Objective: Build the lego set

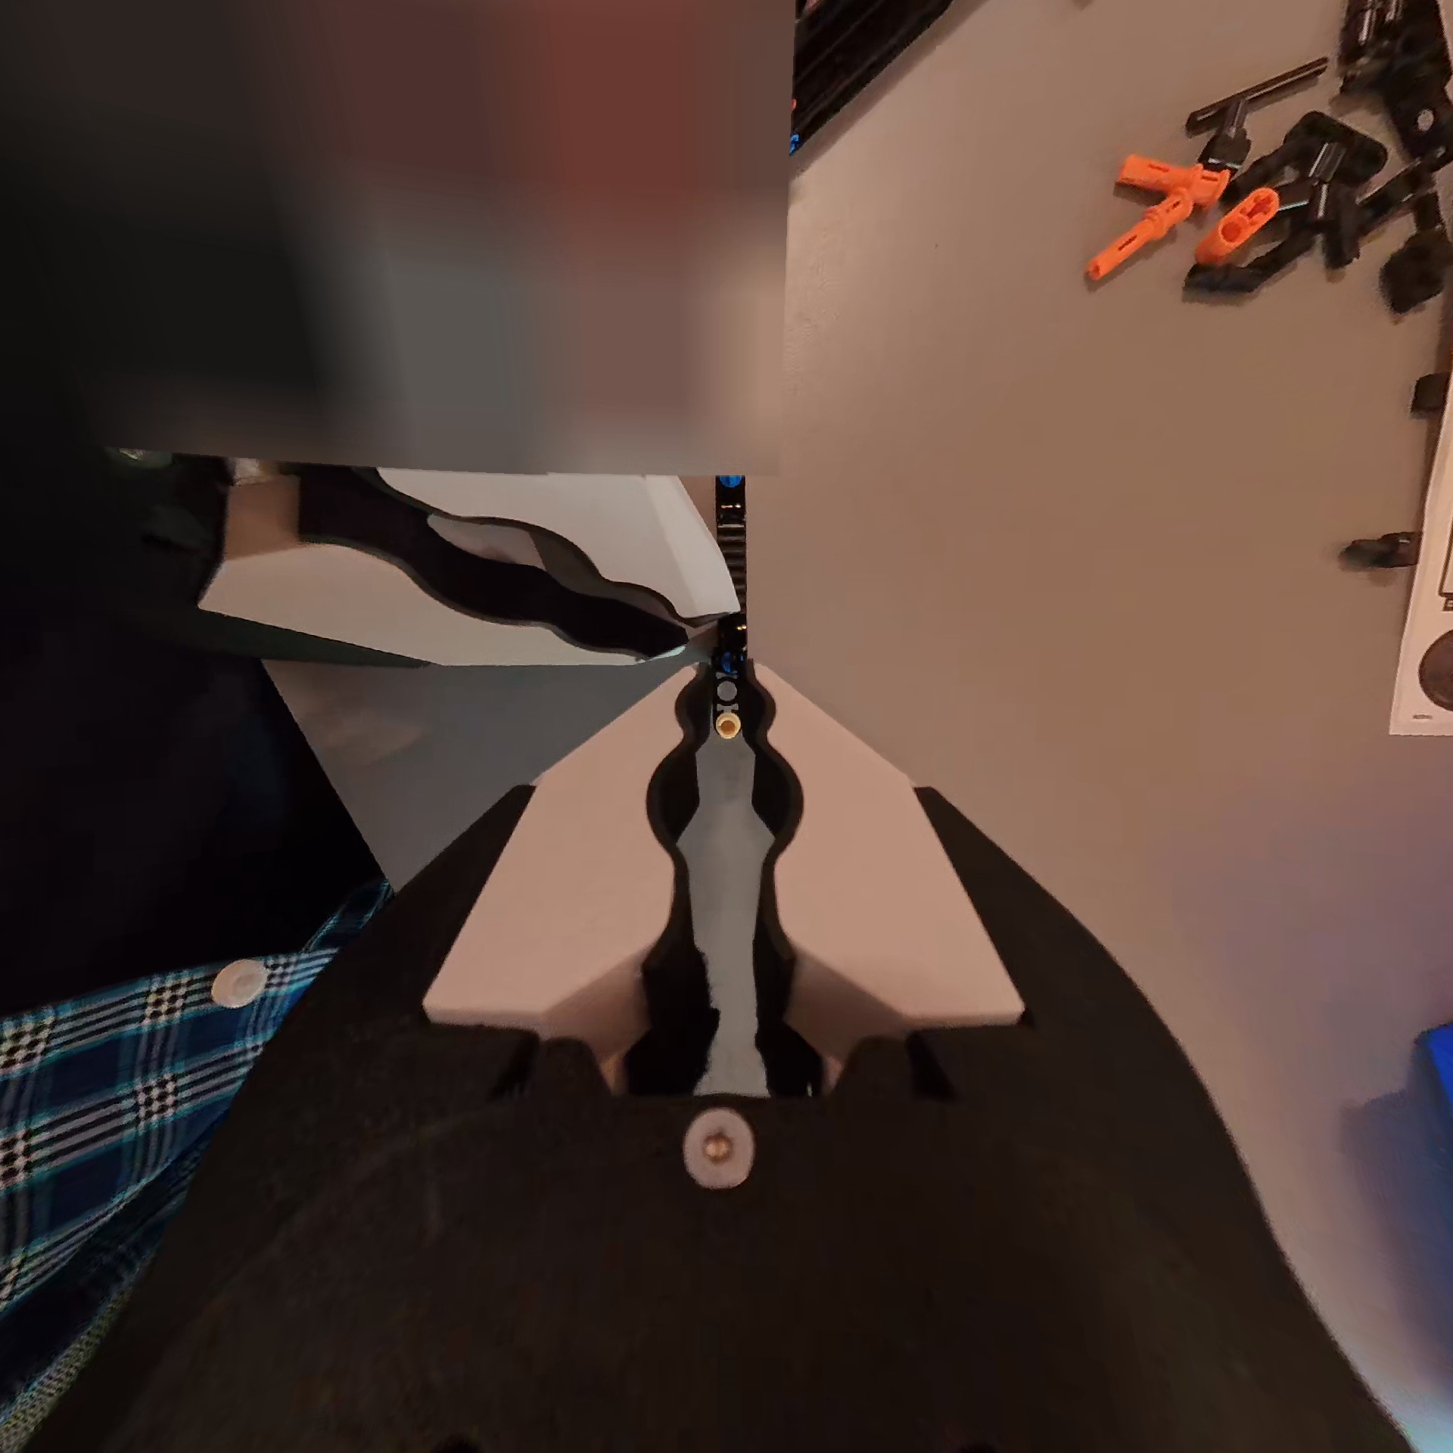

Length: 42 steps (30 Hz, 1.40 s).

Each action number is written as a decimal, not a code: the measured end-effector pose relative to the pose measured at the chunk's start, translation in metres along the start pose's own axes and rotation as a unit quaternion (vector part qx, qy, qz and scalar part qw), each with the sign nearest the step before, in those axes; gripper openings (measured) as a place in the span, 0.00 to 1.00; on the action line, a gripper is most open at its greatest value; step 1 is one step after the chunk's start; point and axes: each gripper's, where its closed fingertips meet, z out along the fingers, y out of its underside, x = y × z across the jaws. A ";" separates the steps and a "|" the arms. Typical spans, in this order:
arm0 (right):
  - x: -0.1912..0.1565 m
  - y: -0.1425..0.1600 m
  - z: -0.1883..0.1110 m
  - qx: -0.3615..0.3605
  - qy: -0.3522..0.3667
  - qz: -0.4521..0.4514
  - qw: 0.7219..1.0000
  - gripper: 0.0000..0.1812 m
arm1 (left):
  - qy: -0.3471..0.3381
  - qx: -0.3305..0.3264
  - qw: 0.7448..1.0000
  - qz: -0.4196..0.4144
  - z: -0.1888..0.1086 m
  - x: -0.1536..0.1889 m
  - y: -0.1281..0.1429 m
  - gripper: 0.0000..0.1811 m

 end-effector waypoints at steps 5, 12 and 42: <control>-0.001 -0.001 0.001 -0.010 0.002 0.007 1.000 0.02 | 0.000 0.002 1.000 0.000 0.000 0.001 0.000 0.08; 0.003 0.002 0.001 -0.018 0.018 0.013 1.000 0.02 | 0.005 0.007 1.000 0.001 0.001 0.000 -0.003 0.08; 0.005 0.000 0.002 -0.020 0.006 -0.021 1.000 0.02 | 0.032 0.016 0.999 -0.007 -0.015 -0.002 0.008 0.20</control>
